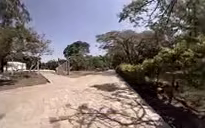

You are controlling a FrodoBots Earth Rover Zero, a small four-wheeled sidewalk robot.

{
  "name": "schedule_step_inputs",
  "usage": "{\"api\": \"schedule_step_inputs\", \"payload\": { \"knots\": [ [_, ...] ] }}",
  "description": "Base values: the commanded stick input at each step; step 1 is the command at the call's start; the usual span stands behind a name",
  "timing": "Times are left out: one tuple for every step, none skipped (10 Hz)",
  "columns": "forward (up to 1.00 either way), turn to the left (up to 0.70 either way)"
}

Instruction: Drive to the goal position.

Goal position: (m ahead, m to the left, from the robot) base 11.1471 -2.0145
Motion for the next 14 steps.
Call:
{"api": "schedule_step_inputs", "payload": {
  "knots": [
    [0.7, 0.35],
    [0.7, 0.19],
    [0.7, 0.0],
    [0.7, 0.0],
    [0.7, 0.0],
    [0.7, 0.0],
    [0.7, 0.0],
    [0.7, 0.0],
    [0.7, 0.0],
    [0.7, 0.0],
    [0.7, 0.0],
    [0.7, 0.0],
    [0.7, 0.0],
    [0.7, 0.0]
  ]
}}
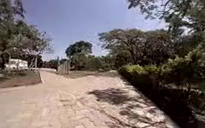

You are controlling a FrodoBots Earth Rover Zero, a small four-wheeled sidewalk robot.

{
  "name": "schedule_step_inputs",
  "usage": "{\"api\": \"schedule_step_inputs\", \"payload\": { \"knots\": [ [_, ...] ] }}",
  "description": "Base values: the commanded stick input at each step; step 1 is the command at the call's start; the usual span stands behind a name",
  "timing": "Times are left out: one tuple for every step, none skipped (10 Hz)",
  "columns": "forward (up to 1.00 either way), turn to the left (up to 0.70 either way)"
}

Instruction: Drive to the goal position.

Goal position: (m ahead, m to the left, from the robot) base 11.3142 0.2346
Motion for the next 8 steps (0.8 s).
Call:
{"api": "schedule_step_inputs", "payload": {
  "knots": [
    [0.7, 0.0],
    [0.7, 0.0],
    [0.7, 0.0],
    [0.7, 0.0],
    [0.7, 0.0],
    [0.7, 0.0],
    [0.7, 0.0],
    [0.7, 0.0]
  ]
}}
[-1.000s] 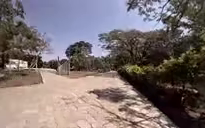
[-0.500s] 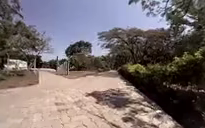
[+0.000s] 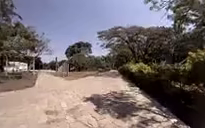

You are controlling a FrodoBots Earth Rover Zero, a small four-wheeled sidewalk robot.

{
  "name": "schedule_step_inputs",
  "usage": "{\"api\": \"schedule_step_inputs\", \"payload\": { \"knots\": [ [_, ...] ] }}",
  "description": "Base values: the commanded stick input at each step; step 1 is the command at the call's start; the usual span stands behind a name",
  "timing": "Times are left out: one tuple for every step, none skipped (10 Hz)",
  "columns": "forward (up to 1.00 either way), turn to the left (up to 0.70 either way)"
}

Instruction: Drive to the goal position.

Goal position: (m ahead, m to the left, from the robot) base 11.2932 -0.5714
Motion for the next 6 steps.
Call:
{"api": "schedule_step_inputs", "payload": {
  "knots": [
    [0.7, 0.0],
    [0.7, 0.0],
    [0.7, 0.0],
    [0.7, 0.0],
    [0.7, 0.0],
    [0.7, 0.0]
  ]
}}
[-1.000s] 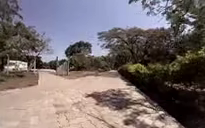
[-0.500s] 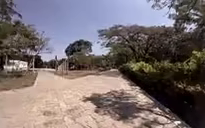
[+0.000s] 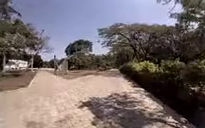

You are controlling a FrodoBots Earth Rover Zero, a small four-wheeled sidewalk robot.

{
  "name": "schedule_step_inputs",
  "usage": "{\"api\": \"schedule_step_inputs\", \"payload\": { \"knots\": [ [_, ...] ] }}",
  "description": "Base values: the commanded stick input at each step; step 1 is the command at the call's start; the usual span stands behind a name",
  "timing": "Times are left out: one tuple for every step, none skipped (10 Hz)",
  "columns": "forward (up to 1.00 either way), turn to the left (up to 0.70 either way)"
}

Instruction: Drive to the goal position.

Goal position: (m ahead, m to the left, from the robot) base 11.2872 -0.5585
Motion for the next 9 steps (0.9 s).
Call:
{"api": "schedule_step_inputs", "payload": {
  "knots": [
    [0.7, 0.0],
    [0.7, 0.0],
    [0.7, 0.0],
    [0.7, 0.0],
    [0.7, 0.0],
    [0.7, 0.0],
    [0.7, -0.09],
    [0.7, -0.18],
    [0.7, -0.27]
  ]
}}
